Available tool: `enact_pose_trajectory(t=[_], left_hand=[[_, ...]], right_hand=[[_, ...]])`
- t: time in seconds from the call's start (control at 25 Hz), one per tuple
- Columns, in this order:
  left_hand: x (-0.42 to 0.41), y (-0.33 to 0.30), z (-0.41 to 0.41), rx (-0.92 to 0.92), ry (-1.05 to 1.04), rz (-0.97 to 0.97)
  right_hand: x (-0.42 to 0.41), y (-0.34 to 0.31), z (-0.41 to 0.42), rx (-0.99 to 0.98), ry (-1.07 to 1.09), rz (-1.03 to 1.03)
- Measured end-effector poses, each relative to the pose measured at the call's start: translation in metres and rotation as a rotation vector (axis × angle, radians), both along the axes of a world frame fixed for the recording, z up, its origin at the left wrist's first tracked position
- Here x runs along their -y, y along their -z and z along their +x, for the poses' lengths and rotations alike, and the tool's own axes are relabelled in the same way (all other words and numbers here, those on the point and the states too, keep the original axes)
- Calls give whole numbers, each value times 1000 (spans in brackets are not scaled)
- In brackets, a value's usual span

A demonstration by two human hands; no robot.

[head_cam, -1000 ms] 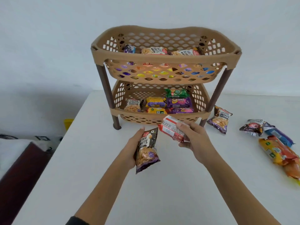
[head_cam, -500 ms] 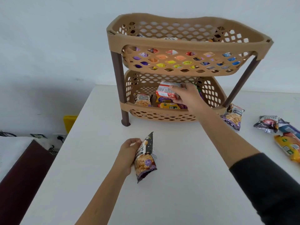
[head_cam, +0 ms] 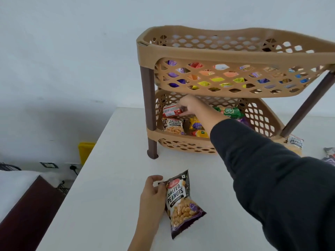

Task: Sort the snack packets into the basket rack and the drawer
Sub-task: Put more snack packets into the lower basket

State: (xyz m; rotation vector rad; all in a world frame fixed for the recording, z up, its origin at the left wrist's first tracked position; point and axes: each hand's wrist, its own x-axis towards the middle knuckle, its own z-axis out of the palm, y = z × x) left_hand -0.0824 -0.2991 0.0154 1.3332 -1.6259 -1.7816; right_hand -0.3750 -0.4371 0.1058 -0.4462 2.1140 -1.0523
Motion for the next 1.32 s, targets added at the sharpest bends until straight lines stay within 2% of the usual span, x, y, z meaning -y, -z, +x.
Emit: enact_pose_trajectory(t=[0.12, 0.4, 0.6, 0.72, 0.84, 1.0, 1.08, 1.16, 1.24, 1.32], left_hand=[[1, 4, 0, 10, 13, -23], [1, 1, -1, 40, -3, -11], [0, 3, -3, 72, -35, -15], [-2, 2, -5, 86, -66, -26], [-8, 1, -9, 99, -114, -43], [-20, -5, -13, 128, -208, -113], [-34, -13, -23, 126, -261, -142], [-52, -21, -41, 110, -256, -149], [-79, -24, -69, 96, -192, -151], [-110, -27, -100, 67, -113, -143]], right_hand=[[8, 4, -4, -19, 90, 99], [10, 10, -14, -151, 51, 161], [5, 10, -19, -336, -88, 204], [-9, 1, -11, -554, -150, 213], [-50, -15, 14, -796, -131, 91], [-144, -23, 70, -1055, -207, -237], [-203, -17, 98, -1061, -214, -426], [-257, 0, 118, -1001, -222, -465], [-309, 21, 125, -864, -214, -306], [-355, 37, 119, -579, -155, -139]])
